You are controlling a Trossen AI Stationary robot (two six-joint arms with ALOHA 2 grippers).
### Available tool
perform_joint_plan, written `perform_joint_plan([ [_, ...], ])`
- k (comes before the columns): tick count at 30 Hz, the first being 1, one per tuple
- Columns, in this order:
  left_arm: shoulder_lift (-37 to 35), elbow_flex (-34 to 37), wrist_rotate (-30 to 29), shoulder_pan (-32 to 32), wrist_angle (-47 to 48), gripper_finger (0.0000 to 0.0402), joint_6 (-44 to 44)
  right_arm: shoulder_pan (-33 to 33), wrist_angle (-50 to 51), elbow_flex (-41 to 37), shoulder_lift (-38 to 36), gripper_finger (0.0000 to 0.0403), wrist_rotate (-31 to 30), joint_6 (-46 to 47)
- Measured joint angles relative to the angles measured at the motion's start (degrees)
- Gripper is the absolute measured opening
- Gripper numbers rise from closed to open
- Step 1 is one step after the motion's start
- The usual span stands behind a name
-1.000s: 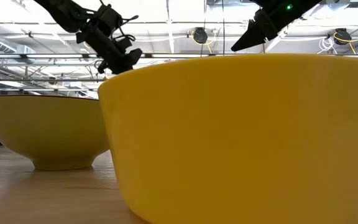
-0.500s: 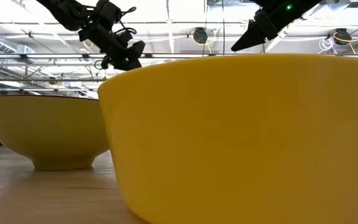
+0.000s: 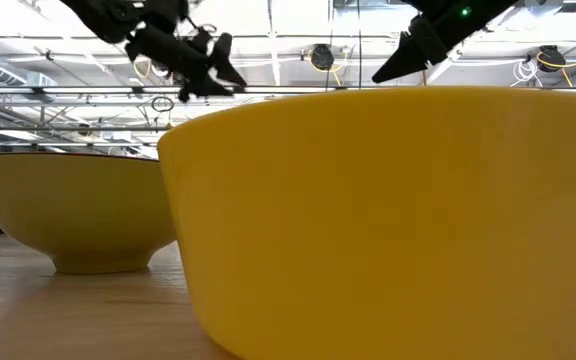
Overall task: Pick & Place Mini bowls
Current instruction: Stack the yellow bowl on top of the yellow bowl on the shelf, then stack the white bowl on top of the white bowl on the shelf
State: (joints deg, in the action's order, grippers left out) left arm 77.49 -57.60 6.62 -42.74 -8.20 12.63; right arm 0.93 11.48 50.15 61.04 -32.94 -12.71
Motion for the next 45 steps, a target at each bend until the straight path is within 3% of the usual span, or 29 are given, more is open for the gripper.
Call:
perform_joint_plan([
  [4, -2.93, -0.15, -10.47, -0.01, -0.43, 0.0214, -5.79, 0.00, 0.85, 0.00, 0.00, 0.0144, 0.01, 0.00],
  [8, -4.51, -0.15, -26.43, -0.11, 8.38, 0.0214, -11.99, 0.00, 1.03, 0.00, 0.00, 0.0144, -0.01, 0.00],
  [10, -4.48, -0.12, -29.51, -0.16, 13.89, 0.0214, -12.14, 0.00, 0.84, 0.00, 0.00, 0.0144, 0.01, 0.00],
  [14, -3.48, -0.02, -26.12, 0.30, 17.53, 0.0214, -12.36, 0.00, 0.18, 0.00, 0.00, 0.0144, 0.02, 0.00],
  [25, -2.86, -0.02, -13.38, -0.19, 12.88, 0.0214, -14.28, 0.00, 0.34, 0.00, -0.01, 0.0144, 0.02, 1.49],
  [34, 1.51, 0.04, -15.61, -0.44, 14.28, 0.0214, -14.09, -0.01, 0.79, 0.00, -0.02, 0.0144, 0.02, 1.51],
  [40, 0.97, 0.00, -5.39, -0.35, 10.19, 0.0214, -12.66, -0.02, 0.79, 0.00, -0.02, 0.0144, 0.02, 1.46],
  [45, -0.78, -0.04, -4.79, -0.37, 5.36, 0.0214, -12.26, -0.01, 0.79, 0.00, -0.02, 0.0144, 0.02, 1.46],
])
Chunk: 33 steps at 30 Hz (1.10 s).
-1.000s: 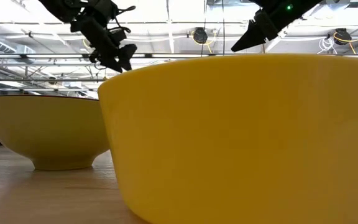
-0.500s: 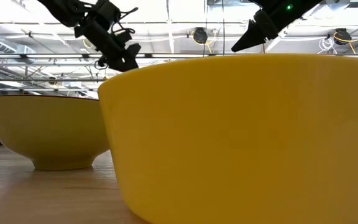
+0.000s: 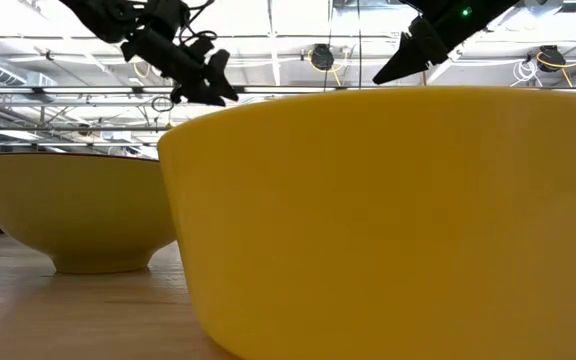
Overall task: Pick & Place Mini bowls
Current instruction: Stack the white bowl on top of the white bowl on the shelf
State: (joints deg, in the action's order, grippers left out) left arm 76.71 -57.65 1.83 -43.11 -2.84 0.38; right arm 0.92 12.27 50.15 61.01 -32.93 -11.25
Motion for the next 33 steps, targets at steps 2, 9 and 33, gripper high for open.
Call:
perform_joint_plan([
  [2, -0.30, 0.00, -0.10, 0.09, -0.02, 0.0214, 1.20, -0.01, 0.02, 0.00, 0.00, 0.0144, 0.00, 0.00],
  [9, -0.72, 0.02, 16.01, 4.32, 9.90, 0.0214, 9.02, -0.03, -0.43, -1.07, -0.02, 0.0144, 0.16, -0.35],
  [33, -0.07, 0.04, 12.91, 59.38, 24.47, 0.0214, 22.31, -10.77, -13.09, -4.46, 7.44, 0.0144, 20.85, 3.01],
])
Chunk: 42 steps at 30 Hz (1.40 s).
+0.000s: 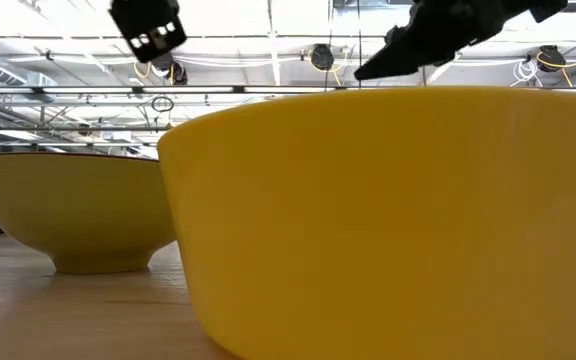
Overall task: Pick & Place Mini bowls
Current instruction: Stack the white bowl on top of the white bowl on the shelf
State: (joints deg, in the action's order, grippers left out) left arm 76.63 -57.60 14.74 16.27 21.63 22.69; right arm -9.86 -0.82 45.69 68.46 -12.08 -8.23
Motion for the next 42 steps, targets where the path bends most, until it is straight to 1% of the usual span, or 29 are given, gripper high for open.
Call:
perform_joint_plan([
  [2, 0.91, -0.02, -5.67, 3.48, 0.11, 0.0214, 1.94, -1.45, -2.22, 0.00, 1.85, 0.0144, -0.03, 0.03],
  [4, 2.06, -0.02, -10.76, 6.90, 1.80, 0.0214, 2.11, -3.33, -3.21, 0.01, 2.91, 0.0144, -0.53, 0.71],
  [6, 3.93, -0.02, -13.18, 9.50, 2.29, 0.0214, 2.13, -5.49, -5.04, 0.02, 3.85, 0.0144, -2.53, 2.08],
  [9, 7.40, 0.00, -13.81, 12.83, 2.36, 0.0214, 2.10, -9.14, -6.48, 0.02, 4.18, 0.0144, -5.83, 4.19],
  [12, 10.89, -0.04, -13.74, 15.53, 0.52, 0.0214, 3.11, -12.72, -8.23, 0.02, 4.34, 0.0144, -8.55, 7.45],
  [17, 17.50, -0.01, -12.79, 18.81, 0.34, 0.0214, 6.09, -17.61, -11.25, 0.02, 4.34, 0.0144, -9.22, 12.26],
  [19, 19.45, 0.00, -13.00, 19.41, 0.40, 0.0214, 6.38, -18.94, -12.93, 0.02, 4.34, 0.0144, -9.22, 13.13],
  [23, 22.37, -0.02, -16.66, 19.58, 0.34, 0.0214, 6.36, -20.72, -15.96, 0.02, 4.34, 0.0144, -9.35, 13.60],
  [27, 24.15, -0.02, -19.08, 19.54, 0.24, 0.0214, 5.65, -21.65, -17.64, 0.02, 4.34, 0.0144, -9.39, 13.61],
  [29, 24.65, -0.02, -20.04, 19.54, 0.39, 0.0210, 5.52, -22.07, -17.86, 0.02, 4.34, 0.0144, -10.94, 13.60],
  [31, 24.67, -0.02, -20.61, 19.54, 0.44, 0.0196, 5.73, -22.20, -17.69, 0.02, 4.34, 0.0144, -13.24, 13.60],
  [33, 24.64, -0.04, -21.65, 19.39, 0.42, 0.0170, 6.69, -22.18, -17.38, 0.02, 4.34, 0.0144, -13.67, 13.60],
  [35, 24.39, -0.06, -22.80, 19.06, 0.40, 0.0131, 7.49, -22.13, -17.38, 0.02, 4.34, 0.0144, -13.68, 13.58],
  [39, 23.99, -0.37, -24.13, 18.19, 0.44, 0.0038, 6.35, -22.13, -17.34, 0.02, 4.34, 0.0144, -13.65, 13.42],
  [40, 23.51, -0.30, -24.45, 17.96, 0.46, 0.0024, 5.79, -22.13, -17.34, 0.02, 4.34, 0.0144, -13.66, 13.40],
  [42, 22.20, -0.23, -24.43, 17.48, 0.09, 0.0020, 5.67, -22.13, -17.15, 0.04, 4.34, 0.0144, -13.66, 13.38],
])
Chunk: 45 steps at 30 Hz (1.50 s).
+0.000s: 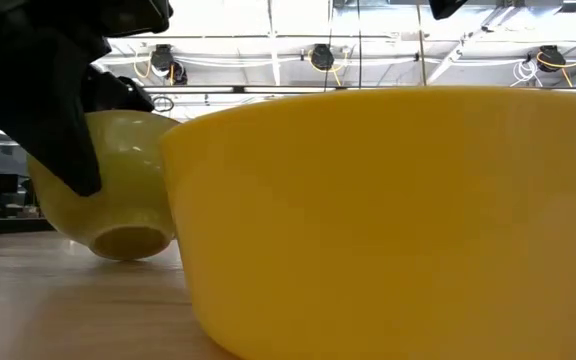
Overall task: Pick & Place Mini bowls
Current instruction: Stack the white bowl on top of the white bowl on the shelf
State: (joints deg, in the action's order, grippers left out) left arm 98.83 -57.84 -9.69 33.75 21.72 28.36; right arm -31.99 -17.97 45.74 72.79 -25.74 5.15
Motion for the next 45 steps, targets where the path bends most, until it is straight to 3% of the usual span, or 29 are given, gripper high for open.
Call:
perform_joint_plan([
  [5, -6.38, 0.51, -3.56, -1.99, -3.39, 0.0038, -4.25, 0.00, 2.25, 0.01, 0.00, 0.0144, -0.02, -1.94],
  [9, -13.21, 0.21, -8.93, -5.72, -6.35, 0.0019, -13.16, 0.04, 4.31, 0.02, 0.00, 0.0144, -0.15, -4.21],
  [14, -20.20, 0.31, -13.75, -13.67, -9.77, 0.0018, -25.70, 0.04, 4.52, 0.02, -0.02, 0.0144, -0.10, -4.31],
  [19, -20.64, 0.38, -13.95, -23.28, -17.38, 0.0032, -36.92, 0.11, 4.56, 0.02, -0.04, 0.0144, -0.02, -4.41],
  [24, -20.41, 0.25, -10.28, -32.08, -26.34, 0.0019, -45.05, 0.15, 4.59, 0.02, -0.04, 0.0144, -0.02, -7.01],
  [30, -20.35, 0.25, -3.52, -40.34, -27.69, 0.0024, -44.73, 0.38, 4.61, 0.02, -0.04, 0.0144, -0.02, -12.91],
  [39, -17.84, 0.14, -2.02, -45.36, -29.37, 0.0019, -47.95, 4.74, 5.46, 0.02, -0.04, 0.0144, -0.03, -17.00],
  [45, -17.05, 0.23, 2.03, -47.31, -30.53, 0.0033, -49.52, 8.25, 7.33, 0.02, -0.04, 0.0144, -0.04, -16.46],
])
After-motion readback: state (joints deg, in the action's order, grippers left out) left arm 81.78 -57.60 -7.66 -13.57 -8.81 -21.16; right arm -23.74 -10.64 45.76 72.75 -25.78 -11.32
